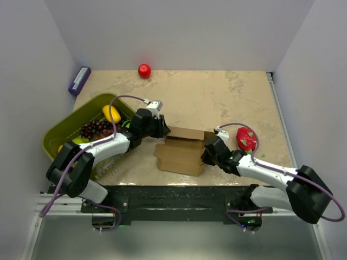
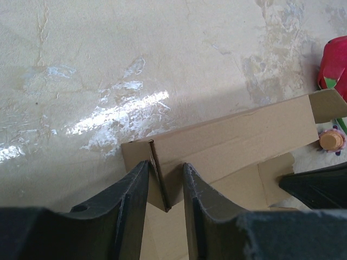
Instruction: Fold the paper box
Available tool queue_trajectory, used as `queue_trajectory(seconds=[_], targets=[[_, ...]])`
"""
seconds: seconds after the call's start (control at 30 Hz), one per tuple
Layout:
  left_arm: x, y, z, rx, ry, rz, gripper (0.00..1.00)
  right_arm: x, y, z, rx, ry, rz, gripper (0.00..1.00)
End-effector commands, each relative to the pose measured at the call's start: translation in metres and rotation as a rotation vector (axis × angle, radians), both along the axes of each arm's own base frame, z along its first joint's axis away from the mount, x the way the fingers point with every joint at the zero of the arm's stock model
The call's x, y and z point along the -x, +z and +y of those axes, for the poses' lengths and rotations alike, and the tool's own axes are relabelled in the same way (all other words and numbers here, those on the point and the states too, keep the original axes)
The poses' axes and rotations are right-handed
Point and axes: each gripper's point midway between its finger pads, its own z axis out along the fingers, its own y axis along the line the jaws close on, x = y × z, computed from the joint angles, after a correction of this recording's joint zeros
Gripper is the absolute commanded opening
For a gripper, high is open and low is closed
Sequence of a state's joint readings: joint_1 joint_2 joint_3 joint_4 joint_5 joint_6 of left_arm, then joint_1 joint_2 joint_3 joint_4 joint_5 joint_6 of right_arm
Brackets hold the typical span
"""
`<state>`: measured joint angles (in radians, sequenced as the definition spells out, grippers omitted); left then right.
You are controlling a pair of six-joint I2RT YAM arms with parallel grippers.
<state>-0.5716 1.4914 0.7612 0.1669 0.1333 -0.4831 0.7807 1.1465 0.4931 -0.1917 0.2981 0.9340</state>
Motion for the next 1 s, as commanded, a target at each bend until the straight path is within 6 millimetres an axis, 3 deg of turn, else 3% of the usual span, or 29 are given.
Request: queue_trajectory(seconds=[0.0, 0.23, 0.37, 0.5, 0.67, 0.83, 0.97], targets=[[0.004, -0.019, 0.011, -0.084, 0.014, 0.047, 0.35, -0.008, 0.004, -0.005, 0.065, -0.05, 0.008, 0.08], [0.003, -0.02, 0.011, -0.085, 0.011, 0.045, 0.35, -0.005, -0.018, -0.021, 0.142, -0.127, 0.057, 0.08], [0.002, -0.019, 0.011, -0.085, 0.014, 0.042, 0.35, -0.001, -0.046, -0.015, 0.155, -0.12, 0.112, 0.07], [0.003, -0.019, 0.01, -0.082, 0.01, 0.041, 0.35, 0.002, -0.052, -0.014, 0.171, -0.123, 0.133, 0.07], [0.002, -0.018, 0.01, -0.081, 0.009, 0.038, 0.35, -0.003, -0.021, -0.009, 0.119, -0.125, 0.077, 0.13], [0.002, -0.019, 0.009, -0.088, 0.003, 0.043, 0.35, -0.012, 0.031, -0.007, 0.028, -0.126, -0.032, 0.41], [0.002, -0.019, 0.008, -0.089, -0.001, 0.041, 0.35, -0.025, 0.05, -0.017, 0.023, -0.141, -0.085, 0.4]])
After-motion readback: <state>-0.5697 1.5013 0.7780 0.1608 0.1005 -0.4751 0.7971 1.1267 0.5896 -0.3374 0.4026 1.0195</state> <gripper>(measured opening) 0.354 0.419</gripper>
